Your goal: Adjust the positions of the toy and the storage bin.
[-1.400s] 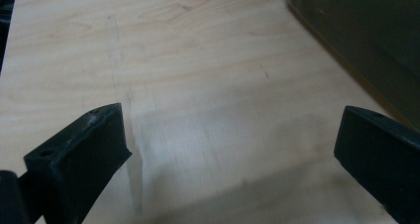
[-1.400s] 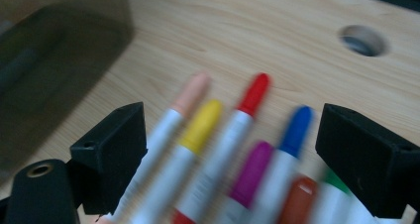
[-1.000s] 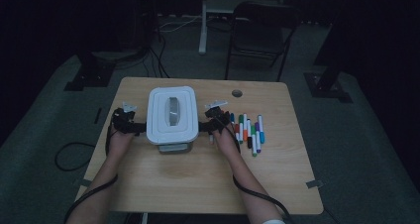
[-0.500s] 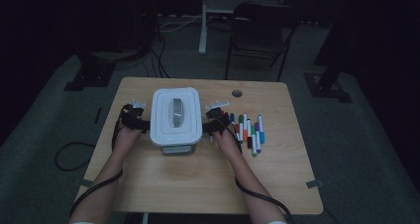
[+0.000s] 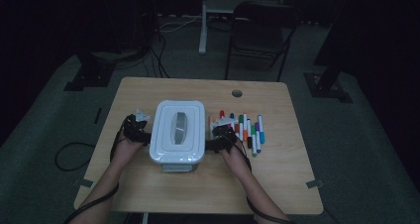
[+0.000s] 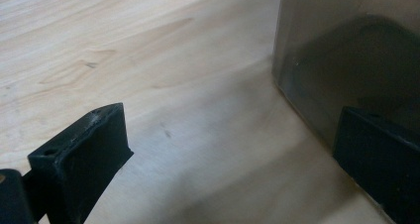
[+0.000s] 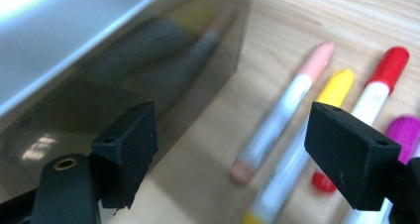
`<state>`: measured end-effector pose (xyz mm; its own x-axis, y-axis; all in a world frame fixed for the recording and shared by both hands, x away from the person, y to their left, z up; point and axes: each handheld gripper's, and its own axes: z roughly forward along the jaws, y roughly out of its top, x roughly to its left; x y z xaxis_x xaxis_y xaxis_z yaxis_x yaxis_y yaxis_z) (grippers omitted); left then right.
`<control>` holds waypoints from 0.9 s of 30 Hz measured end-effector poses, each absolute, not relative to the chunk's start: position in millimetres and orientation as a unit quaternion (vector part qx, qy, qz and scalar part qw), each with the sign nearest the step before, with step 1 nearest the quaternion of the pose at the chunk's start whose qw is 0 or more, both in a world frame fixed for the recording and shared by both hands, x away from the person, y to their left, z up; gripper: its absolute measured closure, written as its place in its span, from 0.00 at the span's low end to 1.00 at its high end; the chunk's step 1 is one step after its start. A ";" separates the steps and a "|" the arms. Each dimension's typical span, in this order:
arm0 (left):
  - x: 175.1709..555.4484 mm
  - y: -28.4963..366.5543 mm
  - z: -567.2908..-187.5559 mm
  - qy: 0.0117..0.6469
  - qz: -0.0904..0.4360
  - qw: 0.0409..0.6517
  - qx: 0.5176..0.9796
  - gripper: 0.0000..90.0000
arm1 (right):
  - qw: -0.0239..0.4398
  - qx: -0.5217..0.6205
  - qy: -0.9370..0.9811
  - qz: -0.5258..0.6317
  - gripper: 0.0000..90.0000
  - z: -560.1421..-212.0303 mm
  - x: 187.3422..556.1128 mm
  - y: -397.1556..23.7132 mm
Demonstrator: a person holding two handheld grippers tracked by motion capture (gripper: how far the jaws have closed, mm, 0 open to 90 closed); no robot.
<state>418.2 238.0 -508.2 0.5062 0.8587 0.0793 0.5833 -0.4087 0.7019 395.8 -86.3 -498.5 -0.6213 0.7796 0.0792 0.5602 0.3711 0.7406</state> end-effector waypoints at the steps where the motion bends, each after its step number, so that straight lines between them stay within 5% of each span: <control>1: 411.0 236.5 -507.6 0.435 0.219 0.311 0.816 0.02 | 0.144 0.406 0.817 0.383 0.22 -498.9 384.8 -88.6; 13: 402.5 245.2 -511.0 0.413 0.198 0.331 0.825 0.02 | 0.126 0.391 0.810 0.419 0.22 -506.1 337.7 -90.7; 27: 412.6 269.5 -524.6 0.432 0.178 0.327 0.821 0.02 | 0.102 0.323 0.837 0.430 0.13 -507.8 326.8 -71.7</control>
<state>412.6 269.5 -524.6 0.5633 0.8262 0.0100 0.5936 -0.4131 0.6907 326.8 -71.7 -507.8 -0.7708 0.6281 0.1068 0.4530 0.4224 0.7850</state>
